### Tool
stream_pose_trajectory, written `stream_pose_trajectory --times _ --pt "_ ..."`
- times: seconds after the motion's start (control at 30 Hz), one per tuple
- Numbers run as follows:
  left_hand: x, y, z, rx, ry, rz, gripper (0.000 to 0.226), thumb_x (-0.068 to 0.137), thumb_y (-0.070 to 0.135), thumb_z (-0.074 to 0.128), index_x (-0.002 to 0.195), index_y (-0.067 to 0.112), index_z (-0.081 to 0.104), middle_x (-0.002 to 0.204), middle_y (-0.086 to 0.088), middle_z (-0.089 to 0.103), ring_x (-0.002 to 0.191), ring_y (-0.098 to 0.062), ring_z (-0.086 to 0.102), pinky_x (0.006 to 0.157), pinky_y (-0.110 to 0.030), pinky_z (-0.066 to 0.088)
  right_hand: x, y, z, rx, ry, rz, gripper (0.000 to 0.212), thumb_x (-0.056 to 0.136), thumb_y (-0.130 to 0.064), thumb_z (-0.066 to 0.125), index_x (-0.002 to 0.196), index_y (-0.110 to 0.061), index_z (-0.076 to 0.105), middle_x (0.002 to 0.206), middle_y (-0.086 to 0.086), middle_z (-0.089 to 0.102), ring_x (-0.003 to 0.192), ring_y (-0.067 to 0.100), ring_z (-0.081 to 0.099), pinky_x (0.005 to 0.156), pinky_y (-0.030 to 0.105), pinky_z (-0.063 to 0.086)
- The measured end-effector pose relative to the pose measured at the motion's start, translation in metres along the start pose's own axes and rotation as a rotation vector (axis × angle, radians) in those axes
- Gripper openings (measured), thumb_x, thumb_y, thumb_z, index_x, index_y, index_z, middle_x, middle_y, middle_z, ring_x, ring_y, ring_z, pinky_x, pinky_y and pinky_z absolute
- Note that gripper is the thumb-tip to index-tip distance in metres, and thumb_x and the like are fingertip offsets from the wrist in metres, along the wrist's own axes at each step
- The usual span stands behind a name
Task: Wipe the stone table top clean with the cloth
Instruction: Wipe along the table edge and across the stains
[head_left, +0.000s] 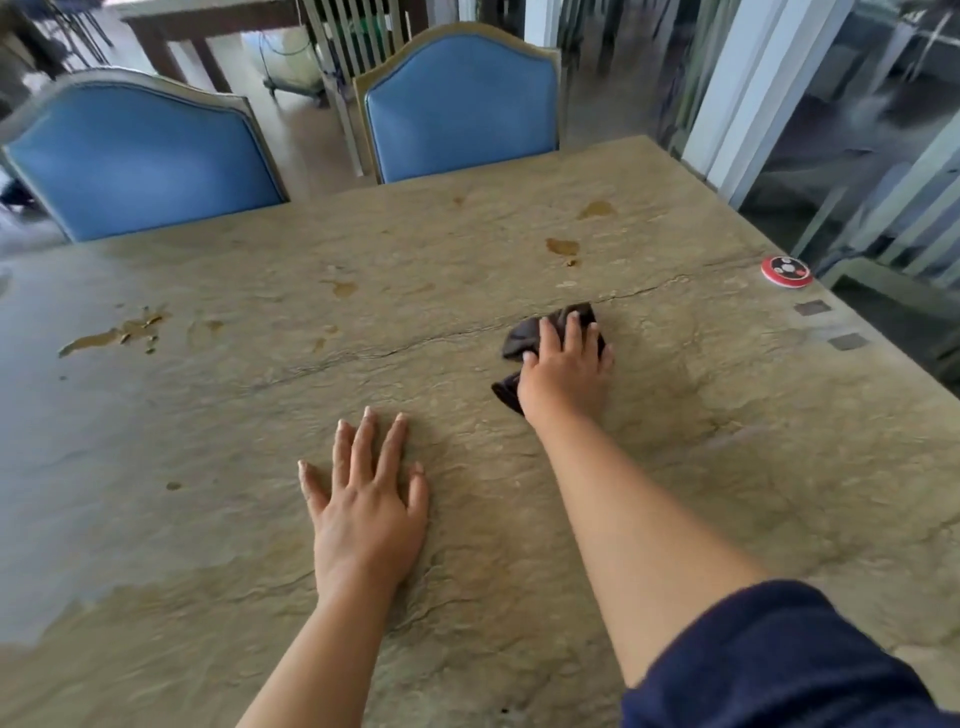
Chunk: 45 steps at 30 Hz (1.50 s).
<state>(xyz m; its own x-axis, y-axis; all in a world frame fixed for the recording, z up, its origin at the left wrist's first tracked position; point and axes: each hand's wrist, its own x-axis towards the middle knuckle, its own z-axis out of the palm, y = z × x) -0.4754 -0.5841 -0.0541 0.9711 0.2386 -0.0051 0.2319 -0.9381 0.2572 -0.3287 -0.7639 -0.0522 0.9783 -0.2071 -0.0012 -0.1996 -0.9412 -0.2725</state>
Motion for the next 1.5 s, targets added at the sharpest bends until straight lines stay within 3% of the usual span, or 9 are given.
stream_pose_trajectory --times 0.17,0.33,0.4,0.53,0.67,0.87,1.17,1.33,1.5 --pt "-0.001 -0.003 -0.004 -0.168 0.035 0.0 0.071 0.084 0.052 0.01 0.153 0.036 0.006 0.161 0.014 0.003 0.147 -0.004 -0.008 0.119 -0.043 -0.013 -0.045 -0.071 0.021 0.088 -0.064 -0.45 0.048 0.097 -0.035 0.038 0.145 -0.031 0.034 0.16 0.001 0.016 0.146 0.025 0.009 0.118 0.042 0.004" --pt "-0.008 -0.019 -0.019 -0.471 0.106 -0.04 0.049 0.096 0.029 0.039 0.144 0.021 0.037 0.15 0.0 0.029 0.142 -0.017 0.022 0.118 -0.031 0.013 -0.084 -0.035 0.013 0.174 -0.192 -0.84 0.044 0.091 -0.027 0.047 0.134 -0.031 0.052 0.152 0.001 0.037 0.141 0.025 0.03 0.115 0.04 0.016" --pt "-0.012 -0.038 -0.024 -0.345 0.09 0.004 0.044 0.097 0.024 0.045 0.141 0.022 0.044 0.151 0.002 0.032 0.143 -0.019 0.022 0.119 -0.036 0.016 -0.079 -0.007 0.01 0.153 -0.051 -0.629 0.042 0.091 -0.03 0.044 0.132 -0.029 0.054 0.149 0.004 0.041 0.138 0.028 0.036 0.112 0.042 0.024" --pt "-0.02 -0.088 -0.04 -0.145 0.097 -0.006 0.044 0.097 0.028 0.045 0.141 0.031 0.043 0.155 0.007 0.029 0.146 -0.014 0.016 0.12 -0.043 0.005 -0.114 -0.016 0.01 0.04 0.05 -0.121 0.049 0.098 -0.035 0.041 0.145 -0.026 0.034 0.159 0.005 0.019 0.146 0.026 0.014 0.118 0.043 0.012" --pt "-0.019 -0.136 -0.054 -0.045 0.05 -0.056 0.048 0.099 0.036 0.036 0.147 0.038 0.032 0.16 0.008 0.018 0.149 -0.014 0.004 0.12 -0.045 -0.004 -0.182 -0.094 0.031 0.023 0.018 -0.163 0.056 0.095 -0.04 0.041 0.147 -0.023 0.031 0.159 0.011 0.016 0.145 0.031 0.013 0.117 0.047 0.008" --pt "-0.023 -0.184 -0.056 0.032 -0.083 -0.094 0.056 0.094 0.062 0.019 0.147 0.053 0.005 0.162 0.013 -0.002 0.148 -0.013 -0.013 0.119 -0.048 -0.008 -0.201 -0.162 0.056 0.096 -0.077 -0.543 0.049 0.089 -0.035 0.045 0.137 -0.023 0.05 0.151 0.011 0.036 0.14 0.033 0.031 0.114 0.049 0.019" --pt "-0.024 -0.185 -0.05 0.03 -0.038 -0.057 0.059 0.094 0.06 0.012 0.15 0.045 -0.001 0.162 0.009 -0.008 0.147 -0.018 -0.02 0.116 -0.055 -0.01 -0.106 -0.182 0.052 -0.021 -0.006 0.091 0.052 0.099 -0.042 0.031 0.149 -0.028 0.025 0.161 0.005 0.007 0.147 0.028 0.005 0.118 0.046 0.004" --pt "-0.024 -0.187 -0.051 -0.154 0.026 -0.053 0.066 0.089 0.056 0.001 0.152 0.038 -0.003 0.162 0.012 -0.004 0.147 -0.009 -0.013 0.118 -0.048 -0.012 -0.139 -0.251 0.072 0.032 -0.085 -0.377 0.051 0.097 -0.04 0.038 0.147 -0.033 0.03 0.161 0.001 0.011 0.147 0.025 0.007 0.117 0.042 0.003" --pt "-0.025 -0.201 -0.064 -0.59 0.171 -0.101 0.061 0.091 0.042 0.025 0.147 0.019 0.03 0.15 -0.001 0.031 0.14 -0.015 0.026 0.119 -0.044 0.015 -0.174 -0.222 0.063 0.1 -0.255 -0.86 0.047 0.095 -0.027 0.049 0.141 -0.035 0.042 0.157 -0.003 0.025 0.146 0.021 0.018 0.116 0.039 0.006"
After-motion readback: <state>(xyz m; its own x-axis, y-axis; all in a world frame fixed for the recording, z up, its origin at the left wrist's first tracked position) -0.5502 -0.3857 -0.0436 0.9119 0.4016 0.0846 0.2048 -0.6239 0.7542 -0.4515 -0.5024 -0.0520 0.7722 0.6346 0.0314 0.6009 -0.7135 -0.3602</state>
